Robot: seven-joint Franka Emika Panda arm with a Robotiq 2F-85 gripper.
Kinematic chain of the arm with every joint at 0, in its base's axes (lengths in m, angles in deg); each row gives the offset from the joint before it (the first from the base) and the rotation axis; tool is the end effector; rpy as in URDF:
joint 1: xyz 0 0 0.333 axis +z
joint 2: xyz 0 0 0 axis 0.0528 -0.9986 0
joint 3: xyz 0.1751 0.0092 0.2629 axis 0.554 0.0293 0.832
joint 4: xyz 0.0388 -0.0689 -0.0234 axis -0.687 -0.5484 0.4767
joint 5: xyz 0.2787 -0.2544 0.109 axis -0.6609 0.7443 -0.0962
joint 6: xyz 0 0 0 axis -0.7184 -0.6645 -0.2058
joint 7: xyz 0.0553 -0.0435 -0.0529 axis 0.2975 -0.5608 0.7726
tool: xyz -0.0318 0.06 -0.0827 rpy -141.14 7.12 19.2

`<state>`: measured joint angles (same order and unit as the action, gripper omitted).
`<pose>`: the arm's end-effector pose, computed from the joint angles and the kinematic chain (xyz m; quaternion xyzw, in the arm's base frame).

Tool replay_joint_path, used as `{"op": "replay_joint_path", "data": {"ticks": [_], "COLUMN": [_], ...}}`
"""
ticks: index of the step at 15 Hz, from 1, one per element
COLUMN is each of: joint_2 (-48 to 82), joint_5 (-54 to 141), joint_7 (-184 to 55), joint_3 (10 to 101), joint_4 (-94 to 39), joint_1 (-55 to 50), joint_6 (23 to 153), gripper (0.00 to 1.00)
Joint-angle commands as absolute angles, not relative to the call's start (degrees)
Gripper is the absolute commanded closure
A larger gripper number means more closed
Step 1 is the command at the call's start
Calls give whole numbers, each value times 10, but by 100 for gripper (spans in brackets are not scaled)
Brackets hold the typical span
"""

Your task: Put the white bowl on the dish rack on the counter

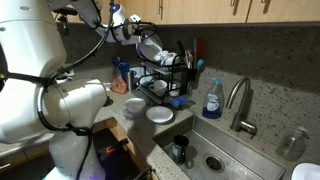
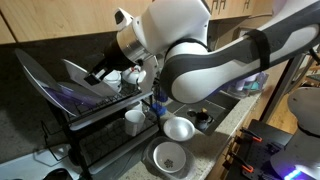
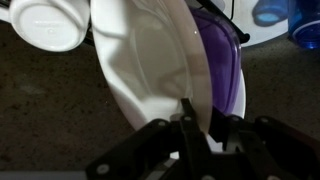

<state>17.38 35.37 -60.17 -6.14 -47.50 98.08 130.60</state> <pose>0.4809 0.4135 0.5326 -0.8198 -0.2939 -0.4867 0.0688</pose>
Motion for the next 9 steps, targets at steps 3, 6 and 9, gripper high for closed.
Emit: {"op": "replay_joint_path", "data": {"ticks": [3,6,9], "joint_2": [179,178,182], "joint_5": [373,374,375], "joint_7": [-601,-602,-599], "joint_3": [-119,-143,-167], "joint_4": [-476,-479,-490], "joint_1": [1036,1063,1091], "joint_6": [1289,1281,1273], "gripper": [96,96,96]}}
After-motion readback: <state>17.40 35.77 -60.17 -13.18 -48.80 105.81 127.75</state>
